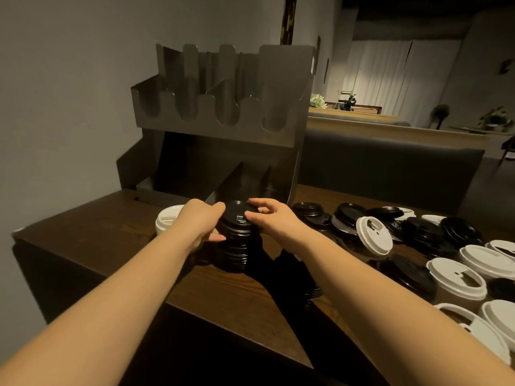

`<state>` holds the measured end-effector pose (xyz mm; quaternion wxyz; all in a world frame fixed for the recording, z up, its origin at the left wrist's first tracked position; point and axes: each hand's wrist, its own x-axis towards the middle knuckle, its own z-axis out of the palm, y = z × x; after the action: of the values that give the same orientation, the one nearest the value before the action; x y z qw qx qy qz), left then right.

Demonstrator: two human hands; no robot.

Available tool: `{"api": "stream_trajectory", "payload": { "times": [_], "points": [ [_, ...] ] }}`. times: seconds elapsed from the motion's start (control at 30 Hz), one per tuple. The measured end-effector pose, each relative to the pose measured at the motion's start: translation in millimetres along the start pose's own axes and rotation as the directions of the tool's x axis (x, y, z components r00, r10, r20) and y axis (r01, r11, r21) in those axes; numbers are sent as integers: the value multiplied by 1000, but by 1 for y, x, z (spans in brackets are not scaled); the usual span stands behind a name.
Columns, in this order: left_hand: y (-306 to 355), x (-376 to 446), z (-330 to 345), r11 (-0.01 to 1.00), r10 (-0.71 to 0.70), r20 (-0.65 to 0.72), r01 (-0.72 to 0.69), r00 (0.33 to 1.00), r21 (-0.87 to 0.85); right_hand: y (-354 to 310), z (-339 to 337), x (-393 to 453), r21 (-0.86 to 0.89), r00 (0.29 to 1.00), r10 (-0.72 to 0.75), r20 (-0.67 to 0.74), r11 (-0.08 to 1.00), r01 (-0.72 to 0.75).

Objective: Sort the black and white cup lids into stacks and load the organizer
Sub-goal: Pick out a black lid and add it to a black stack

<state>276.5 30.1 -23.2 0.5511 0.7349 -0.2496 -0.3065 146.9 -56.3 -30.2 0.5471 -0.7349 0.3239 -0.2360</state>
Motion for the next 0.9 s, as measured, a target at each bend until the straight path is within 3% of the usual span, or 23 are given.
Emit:
{"api": "stream_trajectory", "payload": {
  "times": [0.1,0.2,0.27,0.33,0.47,0.7,0.9],
  "points": [
    [-4,2,0,932,58,-2,-53,998,358,3,-1,1,-5,1000,-10,-22,1000,10],
    [-4,1,-4,655,213,-22,-126,977,745,0,3,0,-118,999,-18,-34,993,14],
    [-4,-1,-4,530,256,-34,-111,966,841,-1,4,-3,-202,999,-17,-31,979,11],
    [-7,1,-2,519,264,-17,-127,964,845,-2,4,-4,-233,999,-16,-41,972,6],
    [-10,5,3,600,249,12,-164,968,783,1,3,-7,-271,992,-48,-118,963,14],
    [-15,6,10,496,241,36,-155,970,855,8,4,-13,-484,992,-70,-106,875,10],
    [-18,5,22,517,181,-47,-55,982,854,11,4,-9,-577,993,-52,-107,816,-20]
  ]
}}
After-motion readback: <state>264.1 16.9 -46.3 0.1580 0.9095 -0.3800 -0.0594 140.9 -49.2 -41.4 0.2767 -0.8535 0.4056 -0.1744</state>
